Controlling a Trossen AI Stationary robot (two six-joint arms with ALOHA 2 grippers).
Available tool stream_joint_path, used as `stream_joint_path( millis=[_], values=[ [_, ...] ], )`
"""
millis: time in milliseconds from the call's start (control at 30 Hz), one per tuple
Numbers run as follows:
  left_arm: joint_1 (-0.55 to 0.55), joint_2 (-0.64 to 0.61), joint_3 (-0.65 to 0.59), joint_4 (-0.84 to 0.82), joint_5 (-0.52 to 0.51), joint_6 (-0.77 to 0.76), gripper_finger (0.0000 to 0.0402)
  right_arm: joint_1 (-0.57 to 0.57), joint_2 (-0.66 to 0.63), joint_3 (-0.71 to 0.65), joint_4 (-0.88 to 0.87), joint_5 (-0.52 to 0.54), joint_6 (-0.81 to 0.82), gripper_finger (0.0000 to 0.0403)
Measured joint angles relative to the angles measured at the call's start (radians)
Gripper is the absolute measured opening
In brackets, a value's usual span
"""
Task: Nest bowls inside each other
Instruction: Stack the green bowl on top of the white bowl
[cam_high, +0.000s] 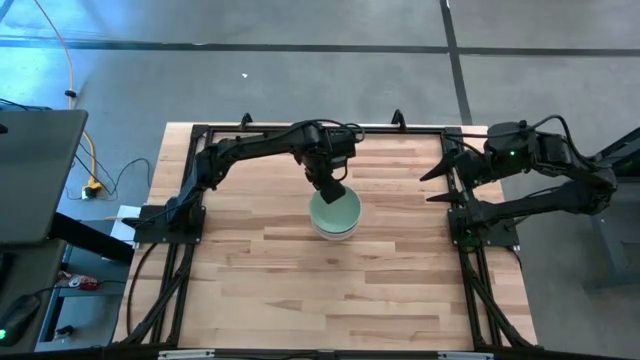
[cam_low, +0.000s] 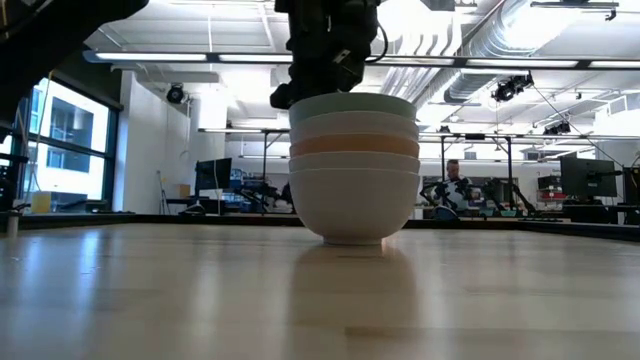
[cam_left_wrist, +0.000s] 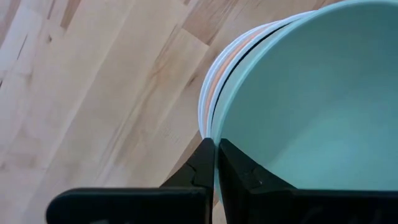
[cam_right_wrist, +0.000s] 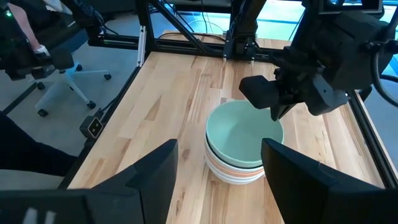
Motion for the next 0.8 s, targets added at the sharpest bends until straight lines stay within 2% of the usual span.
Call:
stream_joint_path(
  millis=[800],
  values=[
    [-0.029,0.047,0.000,0.002,0.008,0.017,0.0002,0.000,0.000,0.000,-0.006,0.000,0.020,0.0224]
  ],
)
